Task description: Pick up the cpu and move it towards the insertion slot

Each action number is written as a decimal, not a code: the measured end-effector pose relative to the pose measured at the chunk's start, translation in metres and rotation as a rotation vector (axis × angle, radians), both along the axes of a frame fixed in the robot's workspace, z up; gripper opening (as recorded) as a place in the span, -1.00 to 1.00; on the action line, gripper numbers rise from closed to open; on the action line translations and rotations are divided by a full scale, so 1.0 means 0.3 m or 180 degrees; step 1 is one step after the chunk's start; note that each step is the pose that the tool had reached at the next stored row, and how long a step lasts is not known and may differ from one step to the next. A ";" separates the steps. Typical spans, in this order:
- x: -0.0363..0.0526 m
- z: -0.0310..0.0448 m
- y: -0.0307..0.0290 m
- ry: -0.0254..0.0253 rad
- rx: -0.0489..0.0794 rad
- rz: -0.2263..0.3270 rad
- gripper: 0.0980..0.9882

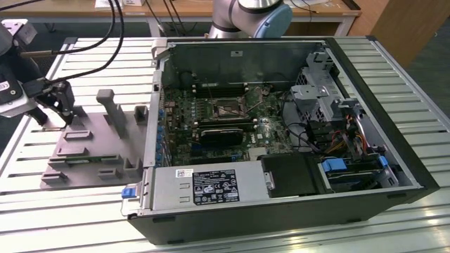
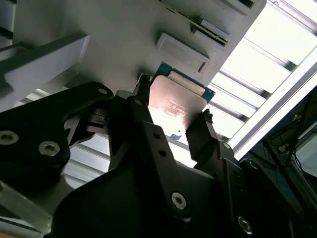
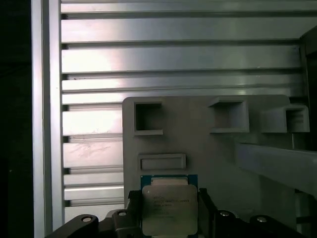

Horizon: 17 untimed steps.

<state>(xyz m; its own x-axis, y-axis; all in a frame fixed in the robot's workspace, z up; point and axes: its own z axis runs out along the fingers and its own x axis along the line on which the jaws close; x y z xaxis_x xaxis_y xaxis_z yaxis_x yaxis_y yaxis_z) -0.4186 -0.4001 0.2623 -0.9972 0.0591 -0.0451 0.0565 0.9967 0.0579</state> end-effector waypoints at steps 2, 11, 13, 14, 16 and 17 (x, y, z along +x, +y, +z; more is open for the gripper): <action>0.000 0.022 0.000 -0.0006 0.0000 0.0000 0.00; 0.000 0.125 0.000 -0.0035 0.0000 0.0000 0.00; 0.000 0.146 0.000 -0.0042 0.0000 0.0000 0.00; 0.000 0.157 0.000 -0.0045 0.0000 0.0000 0.00; 0.000 0.180 0.000 -0.0051 0.0000 0.0000 0.00; 0.000 0.191 0.000 -0.0054 0.0000 0.0000 0.00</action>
<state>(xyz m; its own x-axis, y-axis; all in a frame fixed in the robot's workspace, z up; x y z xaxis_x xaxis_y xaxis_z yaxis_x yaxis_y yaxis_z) -0.4186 -0.4001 0.3197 -0.9963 0.0591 -0.0622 0.0555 0.9967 0.0588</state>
